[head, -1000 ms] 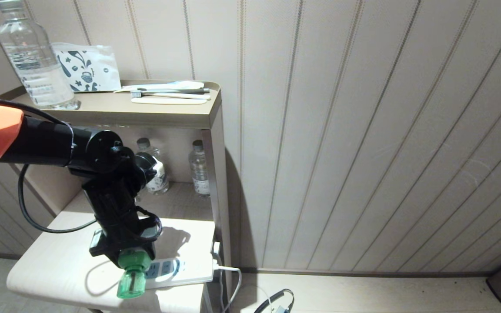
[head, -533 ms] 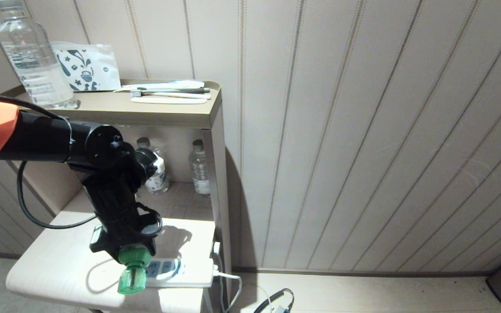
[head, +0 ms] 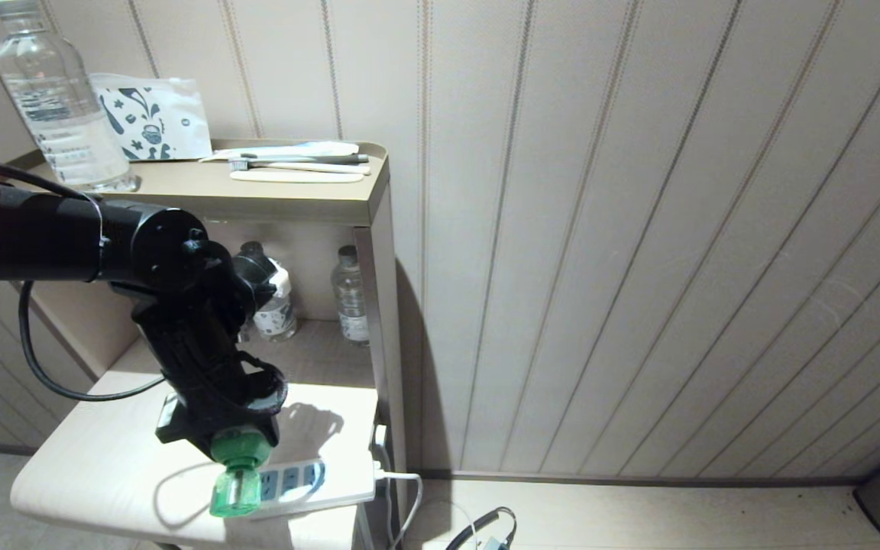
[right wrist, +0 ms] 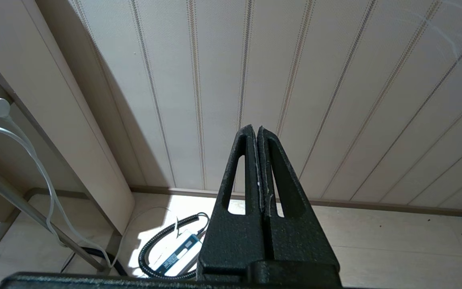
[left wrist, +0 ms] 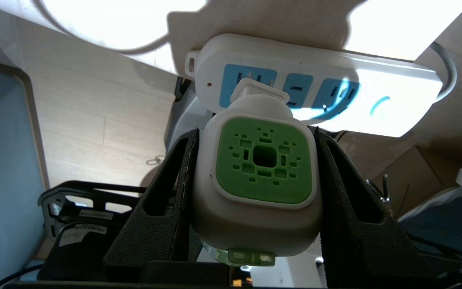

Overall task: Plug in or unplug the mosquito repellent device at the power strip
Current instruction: Insert the plug into the socket

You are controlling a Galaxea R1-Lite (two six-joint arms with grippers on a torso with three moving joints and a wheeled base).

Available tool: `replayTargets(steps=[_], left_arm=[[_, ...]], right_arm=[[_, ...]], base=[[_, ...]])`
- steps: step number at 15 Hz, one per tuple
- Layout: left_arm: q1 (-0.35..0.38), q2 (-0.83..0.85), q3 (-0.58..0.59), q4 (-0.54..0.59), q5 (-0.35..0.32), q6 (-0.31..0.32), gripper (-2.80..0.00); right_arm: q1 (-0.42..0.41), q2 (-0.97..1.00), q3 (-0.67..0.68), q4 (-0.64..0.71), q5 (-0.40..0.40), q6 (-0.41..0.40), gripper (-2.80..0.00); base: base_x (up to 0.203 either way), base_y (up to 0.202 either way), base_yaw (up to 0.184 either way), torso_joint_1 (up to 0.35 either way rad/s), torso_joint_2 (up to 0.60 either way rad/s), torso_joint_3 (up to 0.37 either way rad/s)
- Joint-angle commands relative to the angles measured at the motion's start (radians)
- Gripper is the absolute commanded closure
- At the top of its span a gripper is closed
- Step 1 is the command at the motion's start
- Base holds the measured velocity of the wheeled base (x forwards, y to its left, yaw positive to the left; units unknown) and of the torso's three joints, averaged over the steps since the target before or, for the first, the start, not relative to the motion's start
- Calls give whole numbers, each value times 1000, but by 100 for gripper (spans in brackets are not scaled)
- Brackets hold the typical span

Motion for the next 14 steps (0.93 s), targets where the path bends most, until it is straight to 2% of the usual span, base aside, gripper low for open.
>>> replayTargets(steps=[1,6,9,14], left_arm=[[-5,10,0,6,-6,-6,0],[-3,24,17,2,-62,-27,0],[-3,24,13,-3,-67,-79,0],[-2,17,44,-7,-72,-86,0]], right_arm=[[0,0,0,0,0,0,0],[0,0,0,0,0,0,0],[0,1,0,0,0,0,0],[0,1,0,0,0,0,0]], base=[[0,0,0,0,0,0],[0,0,0,0,0,0],[0,0,0,0,0,0],[0,0,0,0,0,0]])
